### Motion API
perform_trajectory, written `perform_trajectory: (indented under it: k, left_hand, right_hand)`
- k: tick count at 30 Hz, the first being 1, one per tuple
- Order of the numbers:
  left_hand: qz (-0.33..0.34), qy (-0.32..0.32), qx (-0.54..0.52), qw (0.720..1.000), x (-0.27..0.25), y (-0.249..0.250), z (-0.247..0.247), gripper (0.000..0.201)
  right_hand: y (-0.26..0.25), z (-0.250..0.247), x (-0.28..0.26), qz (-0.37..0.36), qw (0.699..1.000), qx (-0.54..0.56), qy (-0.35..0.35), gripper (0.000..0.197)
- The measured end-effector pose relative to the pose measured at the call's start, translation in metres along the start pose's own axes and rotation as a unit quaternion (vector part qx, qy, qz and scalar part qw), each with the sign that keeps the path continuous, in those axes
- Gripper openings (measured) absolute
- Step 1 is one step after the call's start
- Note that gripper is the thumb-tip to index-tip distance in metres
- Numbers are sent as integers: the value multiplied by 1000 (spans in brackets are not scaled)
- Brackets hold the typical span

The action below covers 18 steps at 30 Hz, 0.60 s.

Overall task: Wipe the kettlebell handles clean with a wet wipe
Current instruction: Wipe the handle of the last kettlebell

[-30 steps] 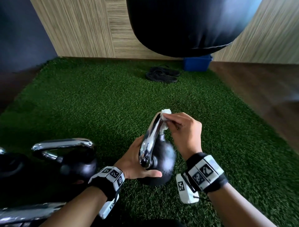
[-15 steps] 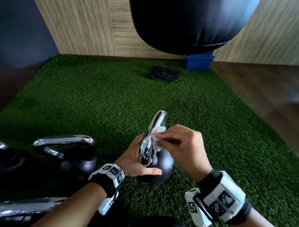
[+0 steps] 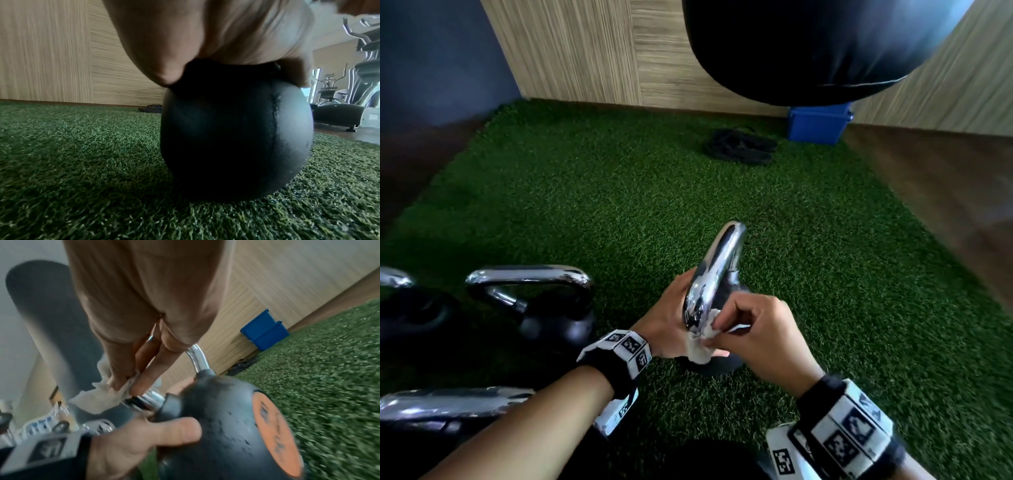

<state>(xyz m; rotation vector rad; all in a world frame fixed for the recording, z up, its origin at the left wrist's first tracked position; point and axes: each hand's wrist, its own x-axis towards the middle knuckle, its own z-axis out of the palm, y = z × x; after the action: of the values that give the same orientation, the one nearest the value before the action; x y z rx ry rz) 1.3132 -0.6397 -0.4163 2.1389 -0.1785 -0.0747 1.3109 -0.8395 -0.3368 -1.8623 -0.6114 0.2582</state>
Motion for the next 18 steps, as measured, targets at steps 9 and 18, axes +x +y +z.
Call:
perform_trajectory:
  k: [9, 18]
  left_hand:
    - [17, 6, -51, 999, 0, 20, -5, 103]
    - [-7, 4, 15, 1000, -3, 19, -1, 117]
  right_hand:
    - [32, 6, 10, 24, 1000, 3, 12, 17]
    - [30, -16, 46, 32, 986, -100, -131, 5]
